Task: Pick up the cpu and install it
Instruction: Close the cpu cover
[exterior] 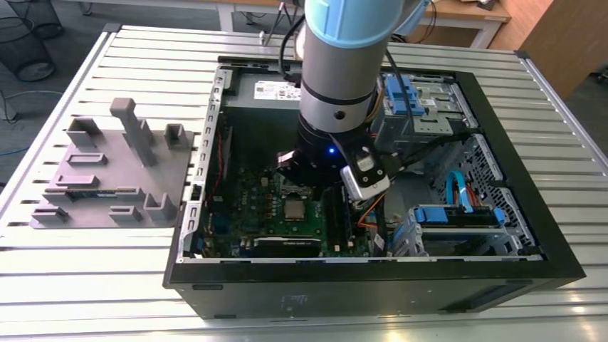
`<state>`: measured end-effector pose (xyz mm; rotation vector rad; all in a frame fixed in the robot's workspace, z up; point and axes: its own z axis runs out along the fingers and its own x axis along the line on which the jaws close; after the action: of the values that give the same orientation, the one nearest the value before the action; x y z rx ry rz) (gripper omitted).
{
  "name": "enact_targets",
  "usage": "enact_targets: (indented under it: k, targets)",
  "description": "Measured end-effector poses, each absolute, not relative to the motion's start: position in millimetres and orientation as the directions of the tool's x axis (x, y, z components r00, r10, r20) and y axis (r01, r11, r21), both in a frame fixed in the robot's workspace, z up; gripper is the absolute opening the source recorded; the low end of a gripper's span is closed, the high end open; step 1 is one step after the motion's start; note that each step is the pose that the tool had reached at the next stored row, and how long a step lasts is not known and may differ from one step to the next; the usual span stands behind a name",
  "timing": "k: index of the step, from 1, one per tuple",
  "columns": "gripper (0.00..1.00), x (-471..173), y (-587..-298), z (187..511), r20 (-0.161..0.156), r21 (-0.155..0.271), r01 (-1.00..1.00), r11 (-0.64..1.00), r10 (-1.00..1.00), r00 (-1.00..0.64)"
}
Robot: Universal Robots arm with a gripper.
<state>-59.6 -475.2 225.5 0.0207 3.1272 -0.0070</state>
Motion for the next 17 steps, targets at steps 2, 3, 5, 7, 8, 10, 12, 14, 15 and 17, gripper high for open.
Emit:
enact_targets:
  k: [2,3,5,7,8,10,12,14,15,17]
  targets:
    - [0.11,-57.7,-474.7,225.2,-0.014,-0.004,0.013,1.000,0.013,-1.000]
    - [0.11,-56.6,-474.4,225.1,-0.014,-0.005,0.013,1.000,0.013,-1.000]
    - [0.11,-55.0,-473.3,224.6,-0.014,-0.004,0.013,1.000,0.012,-1.000]
    - [0.11,-54.6,-471.6,224.3,-0.014,-0.004,0.010,1.000,0.010,-1.000]
    - [0.11,-54.4,-470.4,224.1,-0.015,-0.004,0.008,1.000,0.008,-1.000]
    - [0.11,-54.2,-468.5,223.5,-0.015,-0.004,0.002,1.000,0.002,-1.000]
    - [0.11,-54.0,-467.7,223.0,-0.016,-0.004,-0.006,1.000,-0.007,-1.000]
    - [0.11,-53.7,-467.5,222.7,-0.016,-0.004,-0.018,1.000,-0.018,-1.000]
    - [0.11,-53.5,-467.5,222.6,-0.016,-0.004,-0.024,1.000,-0.024,-1.000]
    - [0.11,-52.7,-467.4,222.5,-0.016,-0.005,-0.039,0.999,-0.039,-0.999]
